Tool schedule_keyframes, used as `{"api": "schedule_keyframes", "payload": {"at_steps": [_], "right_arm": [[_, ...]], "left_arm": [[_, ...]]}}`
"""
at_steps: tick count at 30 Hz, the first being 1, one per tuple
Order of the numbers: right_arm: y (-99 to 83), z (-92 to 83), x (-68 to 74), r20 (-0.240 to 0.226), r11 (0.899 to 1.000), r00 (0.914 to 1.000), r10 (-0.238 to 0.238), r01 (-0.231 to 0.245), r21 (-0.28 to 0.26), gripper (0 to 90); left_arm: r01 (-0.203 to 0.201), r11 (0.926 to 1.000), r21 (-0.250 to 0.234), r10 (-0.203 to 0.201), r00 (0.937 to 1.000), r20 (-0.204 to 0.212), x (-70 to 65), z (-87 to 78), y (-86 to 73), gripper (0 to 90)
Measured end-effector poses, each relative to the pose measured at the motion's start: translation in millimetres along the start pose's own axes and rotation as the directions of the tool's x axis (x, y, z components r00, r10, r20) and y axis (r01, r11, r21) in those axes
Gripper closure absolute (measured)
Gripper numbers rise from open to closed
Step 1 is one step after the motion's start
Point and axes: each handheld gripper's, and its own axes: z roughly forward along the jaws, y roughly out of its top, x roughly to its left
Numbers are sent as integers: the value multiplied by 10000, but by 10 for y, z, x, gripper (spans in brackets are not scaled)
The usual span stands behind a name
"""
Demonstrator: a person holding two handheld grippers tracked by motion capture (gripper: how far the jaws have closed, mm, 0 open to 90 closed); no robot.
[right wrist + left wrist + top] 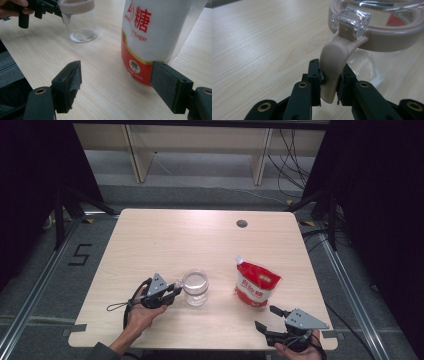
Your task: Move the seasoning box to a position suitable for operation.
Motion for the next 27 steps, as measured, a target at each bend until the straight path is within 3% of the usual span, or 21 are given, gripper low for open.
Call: {"api": "schedule_keyframes", "payload": {"at_steps": [1, 2, 6, 15, 20, 21, 23, 25, 26, 27], "right_arm": [[0, 2, -1, 1, 10000, 10000, -26, 26, -15, 266], [2, 10, -14, -12, 9999, 9999, -138, 138, -64, 266], [6, 9, -6, -31, 9999, 10000, -84, 84, -55, 267], [1, 13, -18, -31, 9999, 9999, -102, 102, -81, 267], [-1, 3, 20, -57, 9993, 9993, 373, -372, 104, 267], [1, 14, -2, -64, 9999, 9999, 110, -110, -9, 267], [0, 19, -6, -21, 10000, 10000, 24, -24, -2, 268], [1, 18, -2, -62, 10000, 9999, 90, -90, 27, 267], [1, 25, -13, -85, 10000, 10000, -50, 49, -19, 267], [0, 26, -12, -104, 10000, 9999, -43, 43, -5, 267]], "left_arm": [[-127, 9999, -47, 127, 9999, 87, -5, -10, -5, 754], [65, 10000, 1, -65, 10000, 57, -33, -23, -15, 754], [107, 9999, 6, -107, 9997, 197, -94, -63, -36, 752], [-107, 9999, -27, 108, 9996, 257, -192, -123, -70, 750], [6, 10000, -46, -5, 9994, 334, -267, -146, -89, 750], [-111, 9999, -28, 111, 9995, 310, -277, -154, -92, 750], [75, 9998, -194, -66, 9988, 479, -332, -152, -100, 750], [-269, 9996, -131, 276, 9980, 574, -355, -166, -97, 751], [-58, 9999, -131, 67, 9978, 660, -384, -164, -102, 750], [-118, 9999, -54, 121, 9982, 595, -403, -172, -97, 750]]}}
